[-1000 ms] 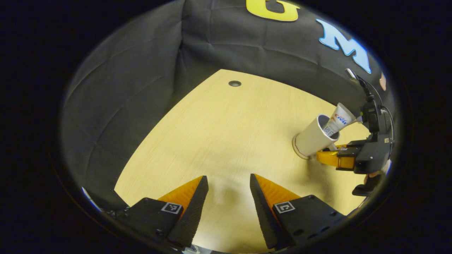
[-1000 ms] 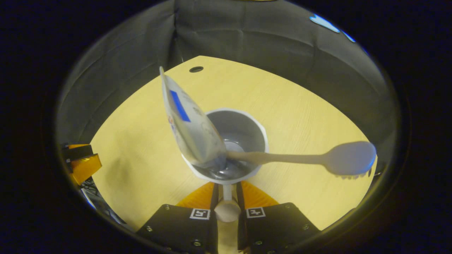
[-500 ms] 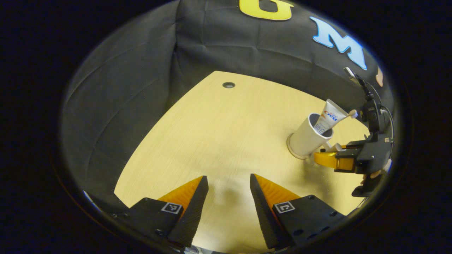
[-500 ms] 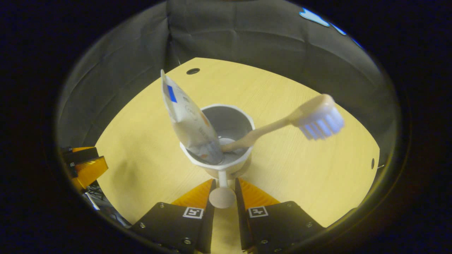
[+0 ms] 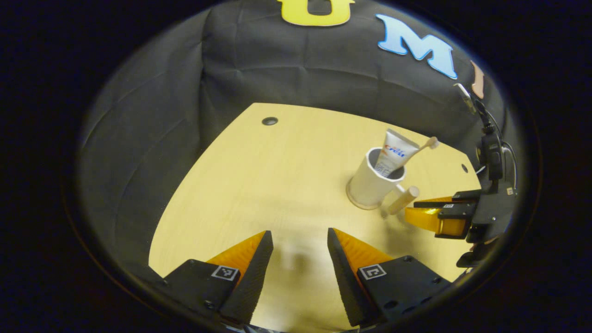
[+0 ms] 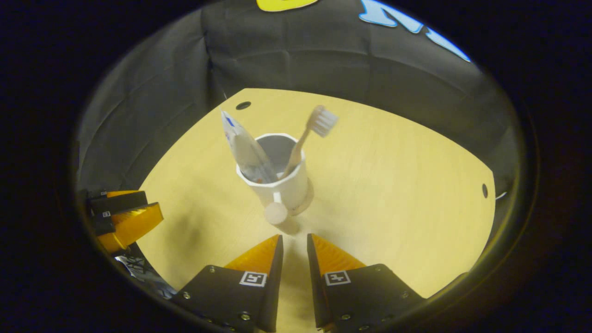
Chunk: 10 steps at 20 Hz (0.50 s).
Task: Put the toothbrush and toothpaste on the desktop into the cup, then pick up the cup and place it on the coaster on the desktop.
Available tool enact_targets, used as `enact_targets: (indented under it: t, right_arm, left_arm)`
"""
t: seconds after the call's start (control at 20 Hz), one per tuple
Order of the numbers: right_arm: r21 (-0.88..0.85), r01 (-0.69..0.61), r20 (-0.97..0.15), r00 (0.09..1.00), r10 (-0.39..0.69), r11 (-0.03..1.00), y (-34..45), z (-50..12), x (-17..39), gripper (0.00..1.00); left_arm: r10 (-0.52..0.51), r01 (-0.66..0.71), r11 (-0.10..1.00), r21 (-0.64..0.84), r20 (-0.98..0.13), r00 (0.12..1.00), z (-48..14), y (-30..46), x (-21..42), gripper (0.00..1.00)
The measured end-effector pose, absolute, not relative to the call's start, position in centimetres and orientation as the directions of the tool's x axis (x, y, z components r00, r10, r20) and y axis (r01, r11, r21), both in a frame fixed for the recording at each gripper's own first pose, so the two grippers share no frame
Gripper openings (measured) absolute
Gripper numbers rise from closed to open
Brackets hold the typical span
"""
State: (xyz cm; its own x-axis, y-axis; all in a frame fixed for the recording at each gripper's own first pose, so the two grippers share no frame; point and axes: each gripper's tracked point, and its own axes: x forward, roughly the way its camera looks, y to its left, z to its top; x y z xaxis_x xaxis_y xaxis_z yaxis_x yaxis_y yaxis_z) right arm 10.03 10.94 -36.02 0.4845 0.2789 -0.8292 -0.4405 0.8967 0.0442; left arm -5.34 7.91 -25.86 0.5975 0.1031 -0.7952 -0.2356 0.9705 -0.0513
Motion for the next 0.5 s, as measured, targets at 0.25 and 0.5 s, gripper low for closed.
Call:
enact_targets:
  t: [0.25,0.5]
  right_arm:
    - [0.038,-0.346,-0.771,0.587,0.248,0.937,7.6,-31.8,9.6,0.3]
    - [0.062,-0.261,-0.681,0.695,0.232,0.963,4.9,-25.1,8.8,0.3]
  left_arm:
    - [0.04,-0.117,0.992,-0.049,-0.752,0.658,-23.2,3.9,-2.8,0.75]
    - [-0.01,-0.019,0.999,-0.036,-0.67,0.742,-18.0,0.1,0.3,0.79]
